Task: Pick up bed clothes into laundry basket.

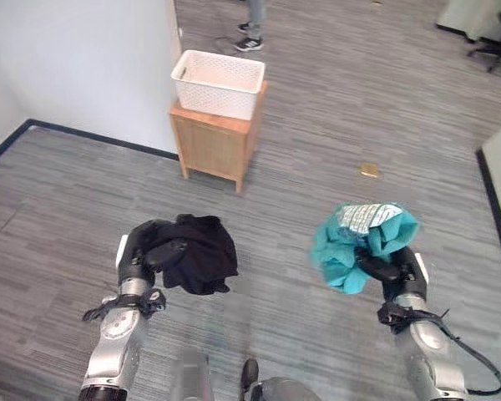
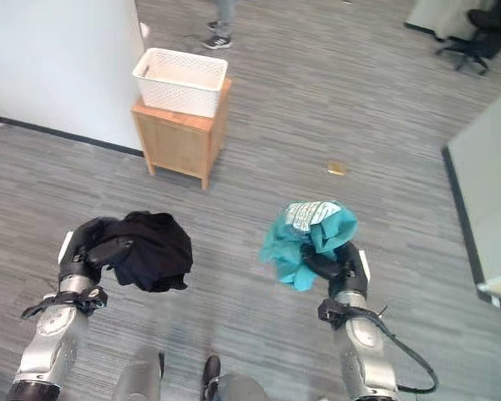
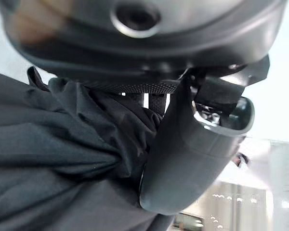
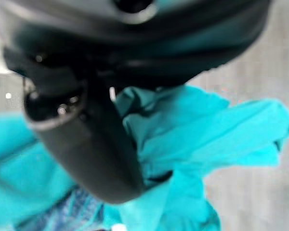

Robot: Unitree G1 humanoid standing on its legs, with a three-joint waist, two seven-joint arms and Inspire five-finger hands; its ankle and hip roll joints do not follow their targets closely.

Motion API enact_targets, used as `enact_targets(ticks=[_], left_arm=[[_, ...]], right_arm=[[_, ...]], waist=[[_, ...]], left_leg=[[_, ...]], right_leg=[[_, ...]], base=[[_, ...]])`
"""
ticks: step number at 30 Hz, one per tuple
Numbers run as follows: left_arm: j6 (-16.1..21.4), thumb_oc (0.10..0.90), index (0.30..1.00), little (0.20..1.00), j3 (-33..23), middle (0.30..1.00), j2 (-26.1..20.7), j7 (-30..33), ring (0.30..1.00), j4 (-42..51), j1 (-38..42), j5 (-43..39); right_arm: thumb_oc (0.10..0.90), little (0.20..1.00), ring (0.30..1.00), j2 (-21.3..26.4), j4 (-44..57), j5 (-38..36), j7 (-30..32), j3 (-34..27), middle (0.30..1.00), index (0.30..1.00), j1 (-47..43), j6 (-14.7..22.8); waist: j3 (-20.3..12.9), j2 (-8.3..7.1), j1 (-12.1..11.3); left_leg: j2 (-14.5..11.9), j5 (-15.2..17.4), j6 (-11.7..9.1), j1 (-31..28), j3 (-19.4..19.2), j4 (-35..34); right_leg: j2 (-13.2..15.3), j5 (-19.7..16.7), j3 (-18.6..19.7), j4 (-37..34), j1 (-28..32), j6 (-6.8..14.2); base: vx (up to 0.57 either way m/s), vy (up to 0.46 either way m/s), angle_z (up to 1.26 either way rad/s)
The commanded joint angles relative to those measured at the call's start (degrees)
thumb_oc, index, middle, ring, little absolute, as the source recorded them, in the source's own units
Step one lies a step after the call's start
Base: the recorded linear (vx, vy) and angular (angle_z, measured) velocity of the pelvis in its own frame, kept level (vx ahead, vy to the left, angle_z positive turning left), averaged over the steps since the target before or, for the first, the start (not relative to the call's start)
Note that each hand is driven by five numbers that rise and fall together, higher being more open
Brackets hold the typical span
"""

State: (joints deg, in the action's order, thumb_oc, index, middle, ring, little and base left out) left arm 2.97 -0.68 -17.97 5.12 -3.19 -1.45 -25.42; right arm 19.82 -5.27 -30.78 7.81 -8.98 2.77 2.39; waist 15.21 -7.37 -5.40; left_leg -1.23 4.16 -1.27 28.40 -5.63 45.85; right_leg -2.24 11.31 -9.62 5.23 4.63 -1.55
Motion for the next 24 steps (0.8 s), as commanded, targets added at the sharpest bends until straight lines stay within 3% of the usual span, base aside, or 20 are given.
enact_targets(ticks=[1, 2, 3, 5, 6, 7, 8, 9, 10, 11, 13, 14, 15, 17, 18, 20, 22, 24], left_arm=[[8.9, 0.4, 0.3, 0.3, -8.9, 0.3, -5.5, 0.9, 0.3, 11.1, 3.2, -1.8], [10.0, 0.4, 0.3, 0.3, -10.7, 0.3, -5.9, 1.6, 0.3, 13.6, 2.9, -1.5], [10.4, 0.4, 0.3, 0.3, -11.5, 0.3, -5.8, 2.2, 0.3, 14.8, 2.9, -1.0], [11.3, 0.4, 0.3, 0.3, -14.4, 0.3, -6.4, 3.7, 0.3, 16.2, 3.3, 0.2], [11.4, 0.4, 0.3, 0.3, -16.2, 0.3, -7.3, 4.1, 0.3, 17.8, 3.1, 0.7], [11.7, 0.4, 0.3, 0.3, -17.8, 0.3, -7.5, 5.2, 0.3, 18.7, 2.6, 2.3], [12.1, 0.4, 0.3, 0.3, -19.2, 0.3, -7.5, 5.8, 0.3, 19.2, 1.8, 3.1], [12.0, 0.4, 0.3, 0.3, -19.6, 0.3, -9.0, 7.5, 0.3, 19.3, 3.3, 4.6], [12.1, 0.4, 0.3, 0.3, -19.7, 0.3, -9.1, 7.6, 0.3, 19.3, 3.4, 4.7], [12.7, 0.4, 0.3, 0.3, -20.0, 0.3, -9.8, 8.5, 0.3, 20.0, 3.6, 5.4], [12.4, 0.4, 0.3, 0.3, -19.5, 0.3, -11.0, 9.0, 0.3, 19.1, 4.3, 6.1], [12.4, 0.4, 0.3, 0.3, -19.2, 0.3, -11.2, 8.8, 0.3, 18.9, 4.9, 6.0], [12.7, 0.4, 0.3, 0.3, -18.8, 0.3, -11.5, 8.6, 0.3, 18.8, 5.7, 5.7], [12.8, 0.4, 0.3, 0.3, -17.5, 0.3, -11.1, 8.2, 0.3, 17.8, 6.6, 3.7], [12.4, 0.4, 0.3, 0.3, -16.6, 0.3, -10.4, 7.6, 0.3, 17.3, 6.8, 2.2], [12.1, 0.4, 0.3, 0.3, -14.7, 0.3, -10.5, 6.9, 0.3, 16.0, 7.8, 1.7], [11.7, 0.4, 0.3, 0.3, -12.1, 0.3, -10.5, 5.5, 0.3, 14.9, 8.7, 1.2], [11.6, 0.4, 0.3, 0.3, -11.5, 0.3, -10.6, 5.2, 0.3, 14.8, 8.9, 1.6]], right_arm=[[0.4, 0.3, 0.3, 5.2, 8.1, 0.0, -1.8, 1.8, 0.3, 0.3, -7.4, 7.3], [0.4, 0.3, 0.3, 5.5, 8.3, 1.8, -1.7, 3.0, 0.3, 0.3, -8.5, 7.4], [0.4, 0.3, 0.3, 5.4, 8.3, 2.5, -1.9, 3.5, 0.3, 0.3, -8.6, 7.1], [0.4, 0.3, 0.3, 5.1, 8.4, 3.3, -2.4, 3.4, 0.3, 0.3, -9.6, 6.6], [0.4, 0.3, 0.3, 5.0, 9.2, 4.2, -3.0, 3.2, 0.3, 0.3, -10.1, 5.7], [0.4, 0.3, 0.3, 4.0, 10.3, 5.9, -3.4, 3.9, 0.3, 0.3, -9.9, 5.8], [0.4, 0.3, 0.3, 3.1, 10.2, 6.9, -3.7, 3.6, 0.3, 0.3, -9.4, 5.6], [0.4, 0.3, 0.3, 3.0, 9.7, 7.5, -3.2, 3.1, 0.3, 0.3, -8.8, 5.6], [0.4, 0.3, 0.3, 3.0, 9.8, 7.5, -3.2, 3.1, 0.3, 0.3, -8.8, 5.6], [0.4, 0.3, 0.3, 2.8, 9.6, 7.1, -3.2, 2.7, 0.3, 0.3, -8.5, 5.9], [0.4, 0.3, 0.3, 4.2, 9.2, 7.5, -3.1, 1.0, 0.3, 0.3, -7.3, 5.2], [0.4, 0.3, 0.3, 4.7, 9.6, 7.1, -3.1, 0.5, 0.3, 0.3, -7.0, 5.5], [0.4, 0.3, 0.3, 6.0, 9.9, 6.3, -3.4, -0.9, 0.3, 0.3, -6.8, 5.8], [0.4, 0.3, 0.3, 7.9, 8.8, 4.9, -2.9, -2.2, 0.3, 0.3, -7.3, 5.9], [0.4, 0.3, 0.3, 9.2, 9.8, 3.9, -3.2, -3.8, 0.3, 0.3, -6.2, 5.7], [0.4, 0.3, 0.3, 12.3, 8.8, 2.3, -3.9, -5.5, 0.3, 0.3, -6.1, 5.7], [0.4, 0.3, 0.3, 17.0, 8.9, 2.6, -4.3, -7.5, 0.3, 0.3, -6.5, 5.7], [0.4, 0.3, 0.3, 18.6, 9.0, 2.5, -4.2, -7.3, 0.3, 0.3, -7.8, 5.9]], waist=[[-4.8, 2.62, -0.5], [-6.7, 4.66, -2.7], [-7.2, 5.02, -3.3], [-8.8, 5.43, -4.1], [-9.7, 4.88, -4.5], [-10.5, 4.11, -5.1], [-11.2, 2.89, -5.9], [-10.3, 2.72, -4.6], [-10.3, 2.94, -4.7], [-9.1, 3.85, -3.6], [-8.5, 5.15, -1.6], [-8.3, 5.54, -1.3], [-7.9, 5.8, -0.2], [-7.5, 5.86, 1.0], [-7.5, 5.23, 2.4], [-7.5, 4.13, 3.5], [-7.7, 2.65, 4.4], [-7.7, 2.16, 4.7]], left_leg=[[-1.3, -7.3, -1.7, -12.0, -0.3, -26.6], [1.4, -10.7, -1.1, -12.9, -3.6, -40.5], [2.5, -12.0, -0.8, -13.0, -5.3, -44.5], [2.4, -13.6, -0.6, -12.1, -10.4, -46.0], [2.8, -12.4, 1.0, -14.0, -11.4, -44.4], [4.1, -11.7, 2.8, -15.0, -10.9, -44.2], [5.8, -10.2, 4.5, -15.8, -9.4, -43.4], [6.1, -7.5, 6.0, -19.7, -8.4, -42.5], [5.8, -7.8, 6.0, -19.5, -8.4, -42.6], [5.0, -7.3, 6.2, -21.8, -6.8, -43.1], [4.3, -5.9, 6.1, -26.5, -2.7, -45.3], [3.8, -5.6, 6.0, -27.9, -1.9, -45.7], [3.5, -5.1, 5.1, -29.5, 0.7, -46.6], [3.5, -4.6, 4.4, -31.3, 4.6, -47.6], [3.9, -3.9, 3.7, -32.2, 7.3, -48.1], [4.5, -3.2, 2.9, -33.0, 11.6, -49.0], [5.5, -2.1, 2.3, -34.3, 17.9, -49.4], [5.7, -1.4, 2.0, -34.5, 19.9, -48.8]], right_leg=[[6.2, -3.8, 4.8, -3.0, 2.3, 4.2], [3.7, -0.8, 4.9, -3.2, 6.7, 4.5], [3.0, 0.3, 5.0, -3.2, 8.1, 4.5], [2.3, 2.8, 5.1, -2.6, 11.8, 4.4], [3.3, 4.4, 4.6, -0.6, 12.8, 5.2], [4.9, 2.2, 4.1, 4.0, 12.3, 6.7], [7.1, -3.0, 3.5, 13.2, 10.2, 9.5], [10.3, -16.3, 3.6, 29.2, 3.6, 14.5], [10.1, -16.5, 3.8, 29.5, 3.2, 14.5], [8.9, -17.1, 5.6, 34.9, -0.7, 14.3], [8.8, -12.7, 6.0, 37.3, -6.4, 11.9], [10.0, -12.6, 5.4, 35.7, -8.5, 11.3], [12.1, -10.0, 4.4, 32.0, -10.4, 10.0], [11.8, -7.3, 4.9, 27.2, -12.1, 9.2], [9.3, -6.5, 9.0, 17.3, -12.8, 9.0], [7.6, -8.1, 14.7, 4.8, -11.2, 9.9], [5.4, -11.2, 22.3, -1.9, -12.7, 11.7], [5.7, -12.8, 21.5, -3.6, -12.6, 12.0]], base=[[0.78, -0.047, -0.79], [0.73, -0.043, -0.64], [0.95, -0.064, -0.43], [0.71, -0.04, -0.39], [0.73, 0.015, -0.57], [0.66, 0.083, -0.24], [0.77, 0.226, 0.38], [0.53, 0.198, 0.44], [0.49, 0.154, 0.13], [0.26, 0.012, -0.06], [0.44, -0.015, 0.79], [0.48, -0.106, 1.63], [0.42, -0.125, 1.7], [0.42, -0.188, 1.63], [0.34, -0.226, 1.67], [0.29, -0.207, 1.51], [0.36, -0.256, 1.78], [0.22, -0.234, 1.77]])
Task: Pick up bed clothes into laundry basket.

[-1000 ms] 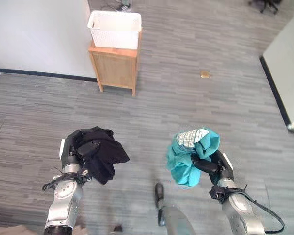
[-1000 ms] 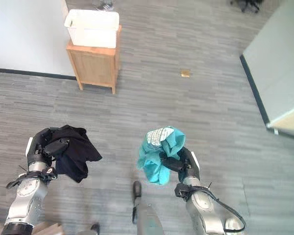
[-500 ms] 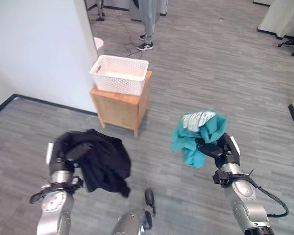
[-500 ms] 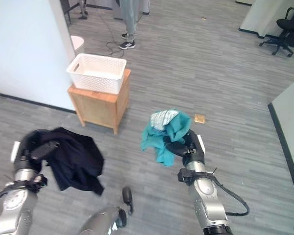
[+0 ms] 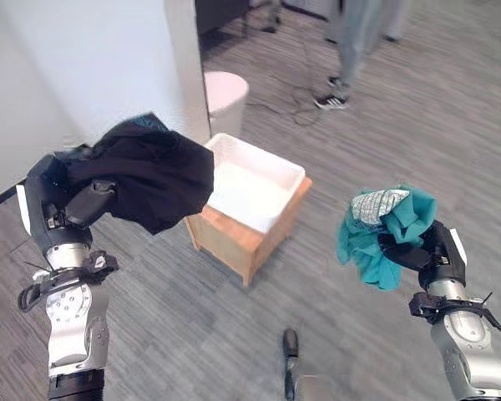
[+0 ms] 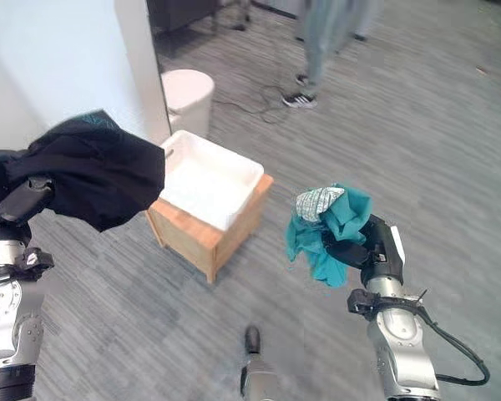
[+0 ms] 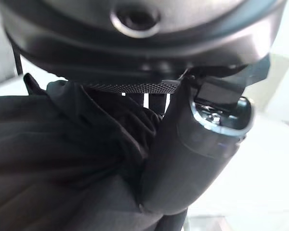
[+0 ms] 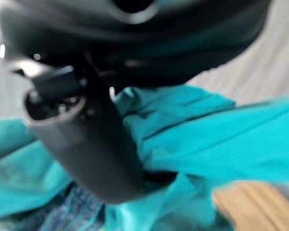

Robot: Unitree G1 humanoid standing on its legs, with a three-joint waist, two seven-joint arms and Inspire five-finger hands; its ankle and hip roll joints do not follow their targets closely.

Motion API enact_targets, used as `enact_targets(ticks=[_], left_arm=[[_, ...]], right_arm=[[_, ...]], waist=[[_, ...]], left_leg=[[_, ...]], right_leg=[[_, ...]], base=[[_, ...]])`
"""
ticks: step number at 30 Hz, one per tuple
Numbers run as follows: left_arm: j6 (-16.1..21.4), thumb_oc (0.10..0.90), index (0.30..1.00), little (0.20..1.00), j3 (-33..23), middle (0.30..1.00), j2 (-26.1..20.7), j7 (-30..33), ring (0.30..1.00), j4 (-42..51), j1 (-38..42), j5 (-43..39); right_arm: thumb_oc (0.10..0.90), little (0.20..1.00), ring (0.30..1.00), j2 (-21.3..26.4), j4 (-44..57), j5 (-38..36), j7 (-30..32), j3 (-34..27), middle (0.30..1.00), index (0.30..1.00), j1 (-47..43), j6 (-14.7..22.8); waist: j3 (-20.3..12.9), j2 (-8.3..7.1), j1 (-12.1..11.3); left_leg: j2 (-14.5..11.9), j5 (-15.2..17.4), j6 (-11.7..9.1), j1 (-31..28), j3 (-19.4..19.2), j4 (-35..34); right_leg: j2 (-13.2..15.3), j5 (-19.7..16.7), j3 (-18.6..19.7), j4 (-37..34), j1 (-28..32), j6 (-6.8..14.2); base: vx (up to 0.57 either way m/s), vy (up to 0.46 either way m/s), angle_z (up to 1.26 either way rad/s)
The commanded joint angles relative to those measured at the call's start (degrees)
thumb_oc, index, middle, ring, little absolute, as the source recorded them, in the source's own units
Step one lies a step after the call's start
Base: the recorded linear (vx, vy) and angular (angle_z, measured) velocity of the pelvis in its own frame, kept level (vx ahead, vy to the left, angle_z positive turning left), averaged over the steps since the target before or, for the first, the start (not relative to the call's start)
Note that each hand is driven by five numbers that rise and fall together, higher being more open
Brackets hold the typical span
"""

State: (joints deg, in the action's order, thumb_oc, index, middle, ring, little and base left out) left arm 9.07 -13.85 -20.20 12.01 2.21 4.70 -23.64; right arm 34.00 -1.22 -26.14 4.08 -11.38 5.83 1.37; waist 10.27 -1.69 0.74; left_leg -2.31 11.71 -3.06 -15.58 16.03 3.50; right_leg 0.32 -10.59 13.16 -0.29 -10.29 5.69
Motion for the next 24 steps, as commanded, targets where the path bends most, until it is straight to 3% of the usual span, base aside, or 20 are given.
enact_targets(ticks=[1, 4, 7, 8, 9, 11, 12, 18, 22, 24], left_arm=[[5.5, 0.4, 0.3, 0.3, 1.9, 0.3, -8.4, -2.0, 0.3, 9.1, 2.6, 0.1], [5.7, 0.4, 0.3, 0.3, 1.8, 0.3, -6.5, -2.6, 0.3, 8.7, 1.4, -0.8], [6.0, 0.4, 0.3, 0.3, 0.6, 0.3, -4.7, -2.1, 0.3, 9.4, 0.2, -2.5], [5.9, 0.4, 0.3, 0.3, 0.8, 0.3, -4.5, -1.9, 0.3, 9.7, 0.4, -2.6], [5.9, 0.4, 0.3, 0.3, 1.6, 0.3, -4.5, -1.5, 0.3, 9.5, 1.2, -2.6], [5.6, 0.4, 0.3, 0.3, 3.5, 0.3, -4.9, -1.5, 0.3, 8.6, 2.7, -2.3], [5.8, 0.4, 0.3, 0.3, 2.9, 0.3, -5.7, -1.9, 0.3, 9.3, 1.7, -2.0], [5.8, 0.4, 0.3, 0.3, 1.4, 0.3, -6.0, -2.8, 0.3, 12.1, -2.3, -1.6], [5.3, 0.4, 0.3, 0.3, 2.0, 0.3, -6.2, -3.8, 0.3, 13.6, -6.4, -3.4], [5.0, 0.4, 0.3, 0.3, 2.1, 0.3, -6.2, -4.0, 0.3, 13.7, -6.8, -3.7]], right_arm=[[0.4, 0.3, 0.3, 6.7, 4.2, -2.7, -0.6, -4.6, 0.3, 0.3, -12.7, 7.2], [0.4, 0.3, 0.3, 10.2, 1.3, -3.5, -0.9, -4.9, 0.3, 0.3, -15.3, 7.5], [0.4, 0.3, 0.3, 13.5, 1.2, -2.9, -0.7, -5.5, 0.3, 0.3, -16.3, 7.8], [0.4, 0.3, 0.3, 14.7, 1.2, -2.8, -0.2, -6.6, 0.3, 0.3, -15.8, 8.1], [0.4, 0.3, 0.3, 16.4, 1.0, -2.7, 0.5, -8.4, 0.3, 0.3, -14.8, 8.6], [0.4, 0.3, 0.3, 18.3, 0.8, -1.9, 1.2, -8.9, 0.3, 0.3, -14.7, 9.0], [0.4, 0.3, 0.3, 18.9, 0.8, -1.3, 0.6, -8.0, 0.3, 0.3, -15.4, 8.7], [0.4, 0.3, 0.3, 20.4, -0.9, -1.0, -0.9, -6.6, 0.3, 0.3, -16.8, 8.4], [0.4, 0.3, 0.3, 21.4, -2.9, 0.3, -1.5, 0.8, 0.3, 0.3, -23.0, 7.4], [0.4, 0.3, 0.3, 22.0, -2.9, 1.2, -1.5, 1.5, 0.3, 0.3, -23.7, 7.1]], waist=[[-3.0, -4.18, -1.4], [-3.7, -5.16, -1.8], [-3.5, -6.04, -2.4], [-3.1, -6.01, -1.8], [-2.7, -5.92, -0.7], [-1.8, -5.81, -0.4], [-1.8, -5.47, -1.4], [-2.8, -5.13, -2.2], [-2.2, -5.75, -4.7], [-2.2, -5.79, -4.9]], left_leg=[[6.7, -8.4, 3.4, 9.0, -0.1, -6.2], [5.2, -7.9, 1.2, 10.2, 2.4, -3.8], [3.4, -7.0, -0.7, 12.5, 1.7, 0.8], [2.8, -6.9, -0.8, 13.7, -0.2, 1.9], [0.5, -7.4, -0.9, 14.7, -6.9, 1.8], [-1.3, -9.4, -0.9, 16.6, -15.7, 1.4], [-0.4, -9.6, -0.8, 16.7, -14.7, -0.4], [0.3, -11.3, -0.2, 15.9, -13.0, -4.9], [0.5, -12.9, -0.2, 15.9, -12.3, -7.9], [0.5, -12.4, -0.2, 15.8, -12.1, -8.2]], right_leg=[[2.9, 8.5, -1.2, 1.4, 2.5, 4.7], [3.3, 8.1, -3.3, 0.2, 5.4, 3.0], [3.6, 8.8, -7.7, -1.7, 8.6, 1.7], [3.9, 9.4, -9.7, -2.0, 9.7, 1.3], [4.5, 10.4, -12.6, -2.3, 11.1, 1.0], [5.3, 10.8, -16.4, -2.4, 12.1, 1.2], [5.0, 10.8, -17.2, -3.0, 12.0, 1.5], [4.6, 11.2, -17.9, -3.0, 11.6, 1.6], [4.4, 11.2, -19.0, -4.1, 11.3, 1.6], [4.3, 11.7, -19.1, -4.3, 11.5, 1.7]], base=[[0.19, -0.254, 0.94], [0.17, -0.378, 1.11], [0.09, -0.247, 0.69], [0.03, -0.141, 0.64], [-0.03, -0.089, 1.21], [-0.06, -0.085, 1.65], [-0.03, -0.06, 1.07], [0.05, -0.007, 0.1], [0.06, 0.006, 0.03], [0.03, 0.012, 0.08]])
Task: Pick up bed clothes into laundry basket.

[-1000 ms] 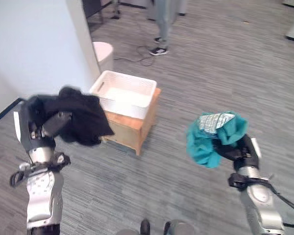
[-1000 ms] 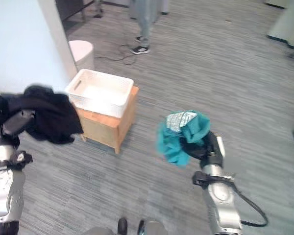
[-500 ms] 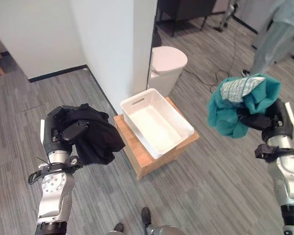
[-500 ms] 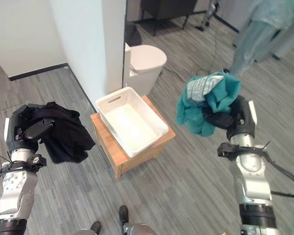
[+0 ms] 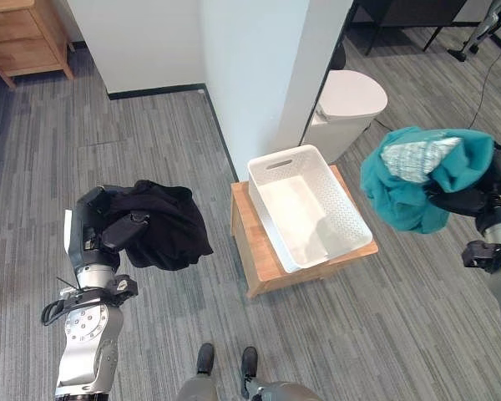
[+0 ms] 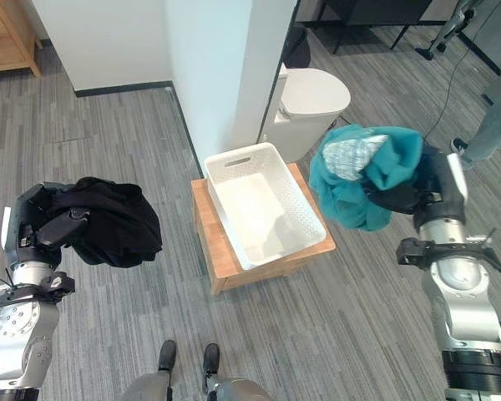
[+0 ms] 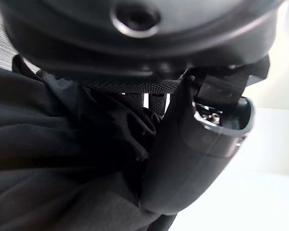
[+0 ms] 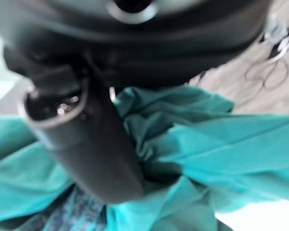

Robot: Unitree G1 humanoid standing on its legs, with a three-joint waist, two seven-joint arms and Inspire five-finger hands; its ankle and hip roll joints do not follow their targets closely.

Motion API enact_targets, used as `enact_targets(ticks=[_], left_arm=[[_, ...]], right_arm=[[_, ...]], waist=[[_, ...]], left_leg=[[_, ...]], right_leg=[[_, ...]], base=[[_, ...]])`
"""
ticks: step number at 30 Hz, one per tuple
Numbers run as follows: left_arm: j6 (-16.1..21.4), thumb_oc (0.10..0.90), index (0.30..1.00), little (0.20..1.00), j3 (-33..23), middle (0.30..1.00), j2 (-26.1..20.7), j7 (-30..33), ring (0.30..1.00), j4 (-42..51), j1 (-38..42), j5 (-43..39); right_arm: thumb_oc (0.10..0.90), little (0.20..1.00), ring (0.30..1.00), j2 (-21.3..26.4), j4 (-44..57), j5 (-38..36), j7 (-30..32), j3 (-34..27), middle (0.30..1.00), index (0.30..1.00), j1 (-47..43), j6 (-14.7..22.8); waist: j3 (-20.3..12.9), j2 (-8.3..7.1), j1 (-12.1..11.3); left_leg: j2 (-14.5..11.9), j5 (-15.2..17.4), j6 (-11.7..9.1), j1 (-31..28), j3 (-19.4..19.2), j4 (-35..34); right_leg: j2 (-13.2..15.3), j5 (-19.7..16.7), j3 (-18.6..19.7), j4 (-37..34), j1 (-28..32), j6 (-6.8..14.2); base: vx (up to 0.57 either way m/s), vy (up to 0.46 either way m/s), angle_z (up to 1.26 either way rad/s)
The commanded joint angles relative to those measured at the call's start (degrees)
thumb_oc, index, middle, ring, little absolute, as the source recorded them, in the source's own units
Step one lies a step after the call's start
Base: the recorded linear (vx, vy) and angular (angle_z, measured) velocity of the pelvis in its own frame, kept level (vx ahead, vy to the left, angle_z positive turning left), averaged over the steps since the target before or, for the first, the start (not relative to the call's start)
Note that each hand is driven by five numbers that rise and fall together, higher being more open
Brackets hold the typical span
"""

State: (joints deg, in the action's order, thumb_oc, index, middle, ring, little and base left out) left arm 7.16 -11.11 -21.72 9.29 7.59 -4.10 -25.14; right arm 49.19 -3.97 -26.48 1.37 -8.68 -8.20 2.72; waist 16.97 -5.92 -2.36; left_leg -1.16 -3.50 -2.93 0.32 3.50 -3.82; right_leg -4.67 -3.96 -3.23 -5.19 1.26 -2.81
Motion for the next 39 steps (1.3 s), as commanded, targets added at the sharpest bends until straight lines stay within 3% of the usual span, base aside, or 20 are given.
enact_targets(ticks=[1, 8, 14, 26, 39], left_arm=[[6.9, 0.4, 0.3, 0.3, -0.5, 0.3, -4.8, -1.5, 0.3, 8.7, 1.7, -2.4], [6.2, 0.4, 0.3, 0.3, 1.6, 0.3, -5.8, -2.2, 0.3, 8.3, 0.1, -4.2], [5.8, 0.4, 0.3, 0.3, 1.3, 0.3, -5.8, -1.9, 0.3, 7.1, -1.0, -4.1], [6.6, 0.4, 0.3, 0.3, -0.4, 0.3, -6.3, -0.8, 0.3, 5.1, -1.9, -3.8], [6.5, 0.4, 0.3, 0.3, 1.7, 0.3, -5.3, -0.7, 0.3, 4.1, -0.3, -4.4]], right_arm=[[0.4, 0.3, 0.3, 7.7, -0.7, 2.5, 1.5, -0.1, 0.3, 0.3, -11.0, 5.4], [0.4, 0.3, 0.3, 9.6, -3.4, 4.7, 3.5, 7.5, 0.3, 0.3, -21.1, 4.7], [0.4, 0.3, 0.3, 10.9, -8.5, 12.1, 4.3, 15.1, 0.3, 0.3, -28.6, 1.9], [0.4, 0.3, 0.3, 9.7, -18.3, 14.1, 7.7, 11.9, 0.3, 0.3, -25.9, 1.5], [0.4, 0.3, 0.3, 6.2, -19.8, 14.3, 7.0, 12.2, 0.3, 0.3, -22.9, 1.1]], waist=[[-8.8, -1.59, -2.2], [-7.3, -2.06, -4.8], [-5.9, -2.75, -7.0], [-5.1, -2.32, -7.8], [-4.1, -0.95, -7.2]], left_leg=[[-0.6, 2.5, -0.4, 0.4, 0.7, -1.0], [0.4, 1.4, -0.6, 3.7, 2.6, -1.2], [0.8, 1.1, -0.7, 5.0, 3.6, -1.2], [1.5, 1.2, -0.5, 5.8, 4.2, -1.2], [1.8, 1.0, -0.5, 6.6, 3.7, -1.2]], right_leg=[[9.4, 5.1, -3.2, 0.6, -0.4, 10.2], [9.8, 4.3, -4.7, 0.3, -2.7, 10.5], [9.8, 4.0, -5.1, 0.2, -3.8, 10.6], [10.2, 4.0, -5.5, 0.2, -4.5, 10.8], [10.3, 3.7, -5.1, 0.2, -5.8, 10.8]], base=[[-0.01, 0.01, 0.08], [-0.03, 0.011, 0.15], [-0.02, 0.007, 0.13], [0.01, 0.008, 0.04], [0.0, -0.003, -0.03]])
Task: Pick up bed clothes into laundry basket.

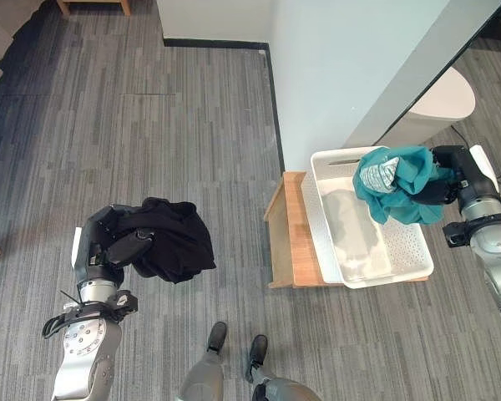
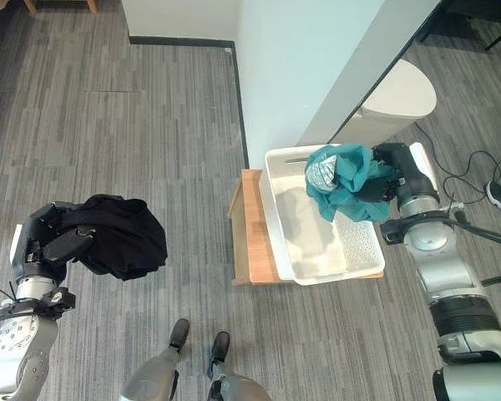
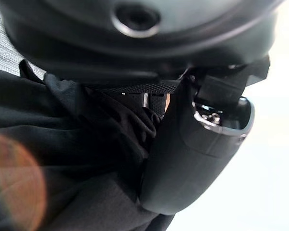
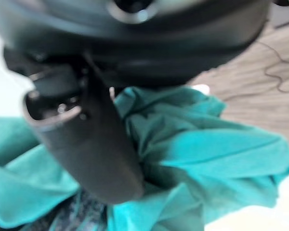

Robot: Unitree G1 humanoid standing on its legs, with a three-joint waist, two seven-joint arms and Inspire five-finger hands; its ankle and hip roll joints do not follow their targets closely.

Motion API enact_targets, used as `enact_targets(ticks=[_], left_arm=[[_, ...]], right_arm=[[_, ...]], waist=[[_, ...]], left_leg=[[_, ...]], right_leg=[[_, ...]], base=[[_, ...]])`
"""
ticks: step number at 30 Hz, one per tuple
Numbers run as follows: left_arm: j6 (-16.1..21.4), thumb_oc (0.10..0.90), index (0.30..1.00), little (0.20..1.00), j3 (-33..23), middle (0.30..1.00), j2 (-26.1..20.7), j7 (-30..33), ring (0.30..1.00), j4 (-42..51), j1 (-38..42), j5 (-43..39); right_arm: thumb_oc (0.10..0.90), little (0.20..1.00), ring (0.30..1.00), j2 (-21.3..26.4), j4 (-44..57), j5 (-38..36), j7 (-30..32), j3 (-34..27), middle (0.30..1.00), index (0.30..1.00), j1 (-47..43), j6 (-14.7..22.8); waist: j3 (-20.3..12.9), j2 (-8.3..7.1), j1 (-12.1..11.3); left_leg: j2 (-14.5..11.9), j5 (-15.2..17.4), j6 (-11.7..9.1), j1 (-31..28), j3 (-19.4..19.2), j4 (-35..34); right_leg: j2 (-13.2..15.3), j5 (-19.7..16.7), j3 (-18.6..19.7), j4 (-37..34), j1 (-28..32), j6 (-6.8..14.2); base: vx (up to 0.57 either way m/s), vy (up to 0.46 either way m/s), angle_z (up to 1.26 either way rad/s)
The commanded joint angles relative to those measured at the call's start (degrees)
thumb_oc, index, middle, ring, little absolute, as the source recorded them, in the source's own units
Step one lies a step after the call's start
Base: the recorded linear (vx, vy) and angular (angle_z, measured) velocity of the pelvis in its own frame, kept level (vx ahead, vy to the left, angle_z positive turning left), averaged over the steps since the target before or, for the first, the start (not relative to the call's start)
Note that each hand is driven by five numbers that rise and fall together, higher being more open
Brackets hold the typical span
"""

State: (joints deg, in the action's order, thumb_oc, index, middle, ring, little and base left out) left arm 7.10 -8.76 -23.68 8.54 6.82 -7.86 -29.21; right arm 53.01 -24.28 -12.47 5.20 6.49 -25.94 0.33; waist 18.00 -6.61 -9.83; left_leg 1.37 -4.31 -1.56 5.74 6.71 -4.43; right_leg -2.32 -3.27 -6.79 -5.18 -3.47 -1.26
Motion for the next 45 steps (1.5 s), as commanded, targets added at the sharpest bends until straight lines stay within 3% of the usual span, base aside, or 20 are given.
enact_targets(ticks=[1, 5, 7, 11, 17, 35, 36, 45], left_arm=[[6.7, 0.4, 0.3, 0.3, -0.7, 0.3, -3.4, 0.1, 0.3, 4.7, 3.5, -0.5], [7.0, 0.4, 0.3, 0.3, -0.7, 0.3, -3.5, 0.3, 0.3, 4.4, 3.6, -0.7], [7.5, 0.4, 0.3, 0.3, -1.0, 0.3, -3.4, 0.5, 0.3, 4.3, 2.9, -1.8], [7.9, 0.4, 0.3, 0.3, -1.6, 0.3, -3.5, 0.7, 0.3, 4.1, 2.3, -2.3], [8.9, 0.4, 0.3, 0.3, -2.0, 0.3, -3.5, 1.1, 0.3, 4.3, 1.8, -3.4], [9.2, 0.4, 0.3, 0.3, -0.4, 0.3, -3.8, 1.3, 0.3, 4.1, 2.9, -3.4], [9.5, 0.4, 0.3, 0.3, -0.1, 0.3, -3.7, 1.8, 0.3, 3.7, 3.9, -3.3], [9.3, 0.4, 0.3, 0.3, -1.3, 0.3, -2.9, 2.4, 0.3, 2.9, 3.9, -2.6]], right_arm=[[0.4, 0.3, 0.3, 2.1, -0.1, 0.4, 3.1, -2.4, 0.3, 0.3, -5.3, 3.4], [0.4, 0.3, 0.3, 1.1, -2.0, 1.2, 2.7, -0.2, 0.3, 0.3, -6.3, 3.0], [0.4, 0.3, 0.3, -0.1, -5.6, 2.6, 2.9, 2.3, 0.3, 0.3, -8.2, 2.2], [0.4, 0.3, 0.3, -0.3, -8.6, 3.2, 3.0, 4.3, 0.3, 0.3, -10.6, 1.8], [0.4, 0.3, 0.3, 2.3, -17.0, 5.9, 4.1, 10.1, 0.3, 0.3, -19.2, 1.3], [0.4, 0.3, 0.3, 3.7, -21.2, 7.8, 3.7, 14.9, 0.3, 0.3, -23.8, 1.2], [0.8, 0.9, 0.9, 2.8, -20.4, 5.3, 2.1, 15.7, 0.9, 0.9, -23.9, 1.3], [0.8, 0.9, 0.9, 5.7, -8.9, 3.9, 0.8, 10.9, 0.9, 0.9, -17.6, 1.6]], waist=[[-5.0, 0.06, 0.2], [-4.7, 0.86, -0.1], [-4.2, 2.45, -0.9], [-4.1, 3.26, -1.6], [-3.8, 4.35, -2.7], [-3.4, 4.8, -2.8], [-3.2, 4.82, -2.4], [-3.0, 4.42, -0.2]], left_leg=[[-0.7, 1.8, -1.9, 1.3, 0.6, -0.6], [-0.5, 1.5, -1.9, 2.1, 0.9, -0.6], [-0.1, 0.8, -2.1, 3.4, 1.7, -0.6], [0.1, 0.5, -2.3, 3.9, 2.1, -0.6], [0.3, -0.1, -2.8, 4.9, 3.2, -0.6], [0.2, -0.2, -3.1, 5.2, 3.8, -0.6], [0.2, -0.2, -3.1, 5.4, 3.9, -0.6], [-0.1, 0.4, -3.2, 4.5, 2.7, -0.6]], right_leg=[[7.9, 3.0, -1.5, 0.2, -1.3, 9.3], [8.0, 2.8, -1.4, 0.2, -2.2, 9.2], [8.2, 2.9, -1.7, 0.2, -3.2, 9.0], [8.1, 3.0, -2.0, 0.2, -3.6, 8.9], [8.1, 3.3, -2.8, 0.2, -4.0, 8.7], [7.8, 3.8, -3.5, 0.2, -3.9, 8.5], [7.7, 3.8, -3.3, 0.2, -4.1, 8.5], [7.6, 4.2, -2.3, 0.2, -3.5, 8.5]], base=[[0.0, 0.0, 0.0], [0.0, 0.0, 0.0], [0.01, -0.042, 0.07], [0.01, -0.023, 0.04], [0.02, -0.038, 0.03], [0.01, -0.012, 0.04], [0.06, -0.075, 0.02], [0.01, -0.002, -0.04]])
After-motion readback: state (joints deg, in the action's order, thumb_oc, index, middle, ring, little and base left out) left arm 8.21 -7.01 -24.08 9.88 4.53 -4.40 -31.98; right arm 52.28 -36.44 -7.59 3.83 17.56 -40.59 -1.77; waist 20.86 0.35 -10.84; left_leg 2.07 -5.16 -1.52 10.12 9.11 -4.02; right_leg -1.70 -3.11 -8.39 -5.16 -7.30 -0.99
